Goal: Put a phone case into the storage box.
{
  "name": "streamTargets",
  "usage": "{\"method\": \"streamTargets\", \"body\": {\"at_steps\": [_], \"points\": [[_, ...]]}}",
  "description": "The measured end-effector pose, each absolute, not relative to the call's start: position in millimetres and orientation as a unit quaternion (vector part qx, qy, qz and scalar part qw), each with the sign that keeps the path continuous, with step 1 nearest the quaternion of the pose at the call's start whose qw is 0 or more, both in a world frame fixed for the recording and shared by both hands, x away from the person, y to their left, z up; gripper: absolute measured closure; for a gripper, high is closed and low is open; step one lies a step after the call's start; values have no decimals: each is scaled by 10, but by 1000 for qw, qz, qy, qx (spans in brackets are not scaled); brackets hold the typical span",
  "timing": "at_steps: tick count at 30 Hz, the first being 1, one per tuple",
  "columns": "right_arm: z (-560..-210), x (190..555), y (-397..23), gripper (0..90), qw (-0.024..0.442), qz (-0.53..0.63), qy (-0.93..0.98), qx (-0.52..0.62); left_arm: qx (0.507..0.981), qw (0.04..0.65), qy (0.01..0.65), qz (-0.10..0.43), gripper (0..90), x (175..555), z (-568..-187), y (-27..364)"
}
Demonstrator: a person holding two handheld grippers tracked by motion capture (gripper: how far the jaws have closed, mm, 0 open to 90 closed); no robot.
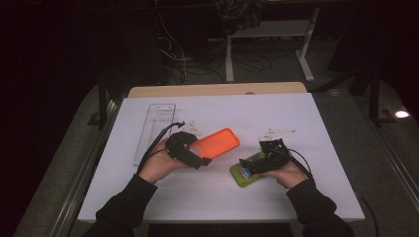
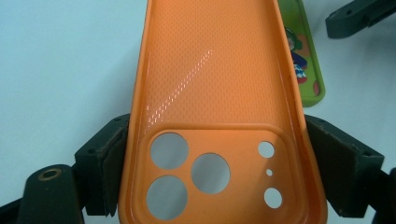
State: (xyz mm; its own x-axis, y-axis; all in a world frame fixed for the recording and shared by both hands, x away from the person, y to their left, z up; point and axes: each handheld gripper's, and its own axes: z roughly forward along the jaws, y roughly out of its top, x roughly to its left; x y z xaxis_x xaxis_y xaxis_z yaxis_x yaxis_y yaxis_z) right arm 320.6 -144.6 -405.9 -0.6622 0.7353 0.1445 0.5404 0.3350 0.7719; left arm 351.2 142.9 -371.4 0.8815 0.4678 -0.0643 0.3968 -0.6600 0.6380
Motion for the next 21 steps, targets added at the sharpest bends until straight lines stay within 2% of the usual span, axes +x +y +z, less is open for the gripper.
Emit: {"method": "streamTargets", "body": {"at_steps": [15, 19, 21], "points": [[-4247, 3206, -1223, 0, 143, 408, 818, 379, 907, 333, 253, 47, 160, 3498, -3752, 1376], [-4247, 3184, -1197, 0, 170, 396, 824, 367, 909, 330, 249, 48, 160, 3497, -3755, 1373], [-4245, 3175, -1197, 0, 204, 379, 836, 339, 910, 329, 248, 46, 160, 3496, -3755, 1372]]}}
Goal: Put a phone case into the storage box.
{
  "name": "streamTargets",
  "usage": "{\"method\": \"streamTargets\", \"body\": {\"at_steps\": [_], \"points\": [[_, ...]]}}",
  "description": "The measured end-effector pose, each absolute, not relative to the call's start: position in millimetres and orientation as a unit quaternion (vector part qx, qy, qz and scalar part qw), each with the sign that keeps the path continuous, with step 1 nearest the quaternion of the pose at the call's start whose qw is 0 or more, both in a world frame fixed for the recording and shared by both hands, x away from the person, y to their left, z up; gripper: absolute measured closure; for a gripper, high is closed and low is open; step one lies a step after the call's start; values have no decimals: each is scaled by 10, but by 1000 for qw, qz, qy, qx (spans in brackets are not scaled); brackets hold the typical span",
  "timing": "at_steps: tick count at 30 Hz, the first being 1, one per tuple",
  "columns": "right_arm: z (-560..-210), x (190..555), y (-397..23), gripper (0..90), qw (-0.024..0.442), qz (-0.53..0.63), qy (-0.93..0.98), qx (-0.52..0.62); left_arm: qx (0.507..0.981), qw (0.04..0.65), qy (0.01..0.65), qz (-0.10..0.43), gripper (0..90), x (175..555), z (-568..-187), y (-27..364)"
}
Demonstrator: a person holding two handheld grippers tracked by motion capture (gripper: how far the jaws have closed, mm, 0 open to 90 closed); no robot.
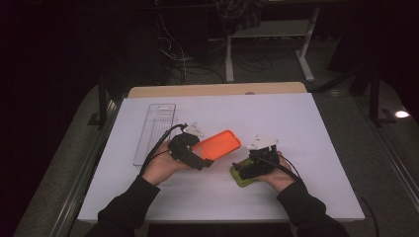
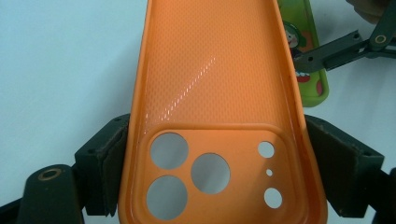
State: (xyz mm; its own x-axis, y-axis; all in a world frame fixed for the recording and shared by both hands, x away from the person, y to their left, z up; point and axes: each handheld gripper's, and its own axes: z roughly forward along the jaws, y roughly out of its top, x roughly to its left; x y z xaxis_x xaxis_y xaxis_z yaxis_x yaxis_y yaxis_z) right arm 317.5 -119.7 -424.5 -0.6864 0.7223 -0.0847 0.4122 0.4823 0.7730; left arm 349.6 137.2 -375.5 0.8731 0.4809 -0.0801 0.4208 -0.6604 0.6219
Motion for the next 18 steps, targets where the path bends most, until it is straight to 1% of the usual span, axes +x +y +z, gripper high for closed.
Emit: {"method": "streamTargets", "body": {"at_steps": [2, 3, 8, 17, 18], "points": [[-4245, 3168, -1188, 0, 207, 382, 835, 339, 909, 331, 249, 45, 160, 3495, -3756, 1372], [-4235, 3145, -1173, 0, 227, 375, 837, 328, 910, 330, 246, 47, 160, 3499, -3754, 1378], [-4232, 3106, -1129, 0, 265, 360, 842, 303, 903, 340, 258, 44, 160, 3487, -3765, 1369], [-4244, 3035, -1037, 0, 339, 316, 855, 235, 912, 329, 241, 47, 160, 3505, -3762, 1380], [-4244, 3025, -1027, 0, 353, 308, 856, 221, 913, 328, 238, 47, 160, 3508, -3758, 1379]]}}
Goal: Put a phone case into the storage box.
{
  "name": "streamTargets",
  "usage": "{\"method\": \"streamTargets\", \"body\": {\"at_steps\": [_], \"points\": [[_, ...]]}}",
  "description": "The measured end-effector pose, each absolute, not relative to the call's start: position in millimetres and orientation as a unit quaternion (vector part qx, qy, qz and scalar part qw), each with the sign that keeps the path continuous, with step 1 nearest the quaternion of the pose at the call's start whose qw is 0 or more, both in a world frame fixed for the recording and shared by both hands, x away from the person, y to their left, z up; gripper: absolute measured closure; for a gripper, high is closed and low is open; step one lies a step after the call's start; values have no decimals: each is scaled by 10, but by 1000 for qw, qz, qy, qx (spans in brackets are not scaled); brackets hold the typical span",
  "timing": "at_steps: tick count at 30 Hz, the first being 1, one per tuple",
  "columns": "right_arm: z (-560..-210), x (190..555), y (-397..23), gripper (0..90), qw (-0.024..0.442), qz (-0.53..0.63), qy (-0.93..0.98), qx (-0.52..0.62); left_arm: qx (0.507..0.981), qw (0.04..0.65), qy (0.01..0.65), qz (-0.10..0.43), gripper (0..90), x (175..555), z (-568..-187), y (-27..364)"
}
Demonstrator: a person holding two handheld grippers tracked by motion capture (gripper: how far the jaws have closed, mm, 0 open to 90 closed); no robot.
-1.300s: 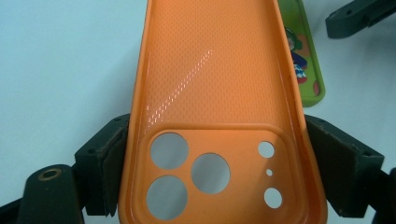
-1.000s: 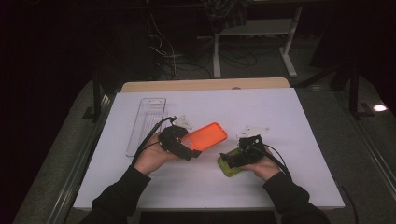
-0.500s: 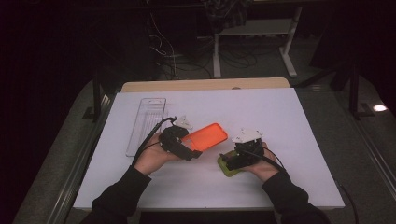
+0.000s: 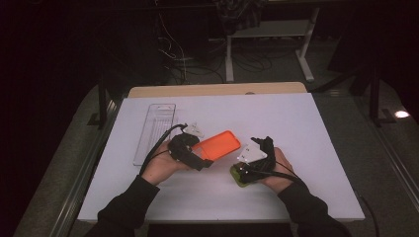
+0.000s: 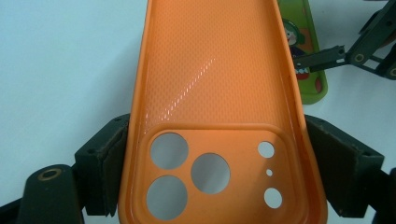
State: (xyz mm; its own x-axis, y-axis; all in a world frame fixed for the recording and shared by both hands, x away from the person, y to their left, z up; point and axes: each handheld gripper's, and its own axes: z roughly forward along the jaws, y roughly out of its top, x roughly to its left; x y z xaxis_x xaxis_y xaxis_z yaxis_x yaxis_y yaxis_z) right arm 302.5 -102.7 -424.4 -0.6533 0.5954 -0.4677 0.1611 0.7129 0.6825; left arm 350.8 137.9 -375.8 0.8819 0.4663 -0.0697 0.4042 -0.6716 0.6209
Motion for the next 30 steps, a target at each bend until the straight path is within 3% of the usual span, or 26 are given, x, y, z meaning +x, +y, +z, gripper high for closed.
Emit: {"method": "streamTargets", "body": {"at_steps": [18, 30], "points": [[-4283, 2907, -878, 0, 489, 209, 844, 68, 906, 339, 251, 41, 160, 3512, -3763, 1391], [-4351, 2810, -755, 0, 549, 169, 819, 1, 911, 333, 241, 38, 160, 3515, -3730, 1407]]}}
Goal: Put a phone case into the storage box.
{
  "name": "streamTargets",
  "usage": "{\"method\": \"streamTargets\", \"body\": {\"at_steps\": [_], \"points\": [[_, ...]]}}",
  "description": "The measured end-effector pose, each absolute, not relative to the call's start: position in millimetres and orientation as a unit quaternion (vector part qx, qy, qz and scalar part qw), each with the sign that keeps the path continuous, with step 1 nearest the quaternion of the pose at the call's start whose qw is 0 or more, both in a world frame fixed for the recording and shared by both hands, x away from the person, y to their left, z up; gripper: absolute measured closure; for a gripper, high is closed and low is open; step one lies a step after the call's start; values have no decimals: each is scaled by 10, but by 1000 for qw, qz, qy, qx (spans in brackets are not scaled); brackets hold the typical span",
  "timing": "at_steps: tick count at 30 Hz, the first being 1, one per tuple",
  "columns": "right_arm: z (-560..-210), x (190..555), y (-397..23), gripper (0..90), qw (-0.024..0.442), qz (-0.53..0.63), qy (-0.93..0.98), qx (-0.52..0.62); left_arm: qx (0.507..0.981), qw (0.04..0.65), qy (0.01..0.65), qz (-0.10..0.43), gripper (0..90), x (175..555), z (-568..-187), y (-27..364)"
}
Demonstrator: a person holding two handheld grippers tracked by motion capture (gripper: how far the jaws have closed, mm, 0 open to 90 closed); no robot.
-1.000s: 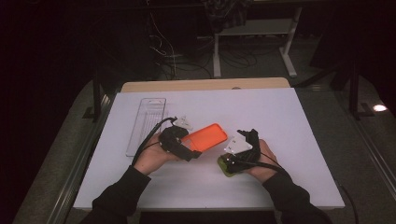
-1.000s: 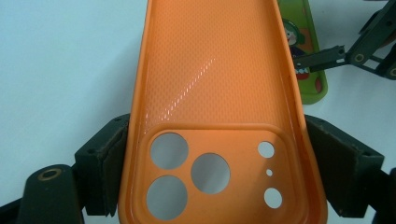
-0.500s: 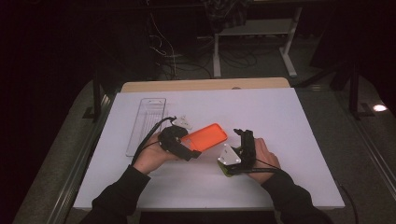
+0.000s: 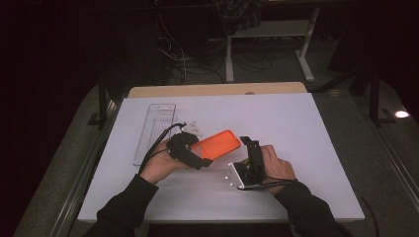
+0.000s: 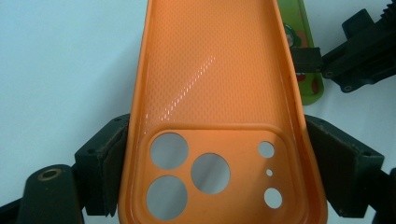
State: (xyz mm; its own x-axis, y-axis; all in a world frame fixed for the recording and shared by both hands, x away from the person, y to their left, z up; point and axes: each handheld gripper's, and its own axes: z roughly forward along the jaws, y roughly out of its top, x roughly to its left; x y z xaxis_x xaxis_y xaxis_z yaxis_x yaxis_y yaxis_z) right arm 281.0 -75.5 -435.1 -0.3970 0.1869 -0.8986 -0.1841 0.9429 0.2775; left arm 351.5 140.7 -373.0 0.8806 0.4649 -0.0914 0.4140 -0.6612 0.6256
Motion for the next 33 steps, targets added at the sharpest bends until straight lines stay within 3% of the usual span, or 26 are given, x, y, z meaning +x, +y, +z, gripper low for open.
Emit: {"method": "streamTargets", "body": {"at_steps": [8, 19, 33], "points": [[-4373, 2787, -697, 16, 586, 144, 796, -50, 906, 343, 244, 37, 160, 3492, -3709, 1385], [-4379, 2705, -643, 239, 609, 133, 779, -75, 916, 336, 217, 32, 160, 3462, -3721, 1328], [-4403, 2646, -595, 482, 605, 134, 780, -91, 921, 329, 204, 28, 160, 3416, -3733, 1260]]}}
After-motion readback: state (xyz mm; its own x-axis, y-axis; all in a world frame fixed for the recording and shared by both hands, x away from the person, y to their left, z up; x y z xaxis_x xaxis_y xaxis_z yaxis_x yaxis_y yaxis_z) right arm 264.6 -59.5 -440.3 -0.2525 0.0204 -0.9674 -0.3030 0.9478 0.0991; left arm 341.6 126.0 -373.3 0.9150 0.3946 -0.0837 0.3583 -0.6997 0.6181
